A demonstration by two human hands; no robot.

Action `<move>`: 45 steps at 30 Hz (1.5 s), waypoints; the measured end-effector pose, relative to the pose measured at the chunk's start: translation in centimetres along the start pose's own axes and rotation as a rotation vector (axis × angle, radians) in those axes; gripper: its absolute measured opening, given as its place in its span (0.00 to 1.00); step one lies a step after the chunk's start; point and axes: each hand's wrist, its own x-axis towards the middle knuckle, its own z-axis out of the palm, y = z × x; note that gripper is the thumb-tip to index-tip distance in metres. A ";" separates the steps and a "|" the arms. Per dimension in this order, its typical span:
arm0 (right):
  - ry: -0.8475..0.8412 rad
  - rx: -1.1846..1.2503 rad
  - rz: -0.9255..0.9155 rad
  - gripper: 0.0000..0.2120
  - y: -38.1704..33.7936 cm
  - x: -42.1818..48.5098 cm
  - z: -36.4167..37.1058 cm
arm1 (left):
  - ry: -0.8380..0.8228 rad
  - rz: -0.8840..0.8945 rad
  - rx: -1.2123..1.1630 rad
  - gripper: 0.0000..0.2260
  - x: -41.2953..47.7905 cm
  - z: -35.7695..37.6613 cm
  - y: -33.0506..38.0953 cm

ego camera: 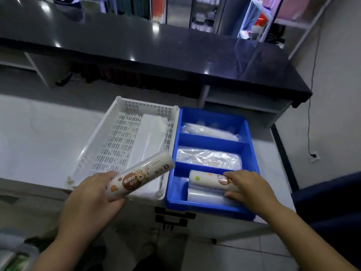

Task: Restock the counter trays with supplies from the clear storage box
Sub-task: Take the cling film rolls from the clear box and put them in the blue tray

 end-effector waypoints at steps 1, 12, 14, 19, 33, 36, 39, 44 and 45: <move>0.003 0.010 0.011 0.26 0.2 0.0 0.3 | -0.002 0.024 0.010 0.22 0.6 0.1 0.3; -0.124 0.264 0.196 0.17 0.4 0.7 1.9 | -0.013 0.157 -0.028 0.22 7.2 1.0 1.4; -0.127 0.227 0.194 0.16 0.0 0.9 1.6 | -0.027 0.170 -0.038 0.21 8.1 1.2 1.3; 0.016 0.230 0.002 0.11 -4.1 2.3 0.9 | -0.067 0.201 -0.041 0.19 9.9 1.6 0.7; -0.152 0.152 -0.192 0.12 -8.1 5.1 1.4 | -0.110 0.231 -0.011 0.19 11.0 2.1 -1.2; -0.153 0.255 -0.171 0.14 -7.7 4.3 0.1 | -0.082 0.230 0.004 0.20 10.7 1.8 -1.0; -0.132 0.364 -0.097 0.19 -6.8 3.2 -0.7 | -0.048 0.229 0.026 0.20 10.2 1.6 -0.4; 0.093 0.511 -0.091 0.21 -5.4 1.5 -1.3 | -0.009 0.250 -0.005 0.22 8.4 2.2 2.0; 0.165 0.588 -0.061 0.22 -5.0 1.1 -1.8 | -0.012 0.261 -0.009 0.22 8.0 2.5 2.7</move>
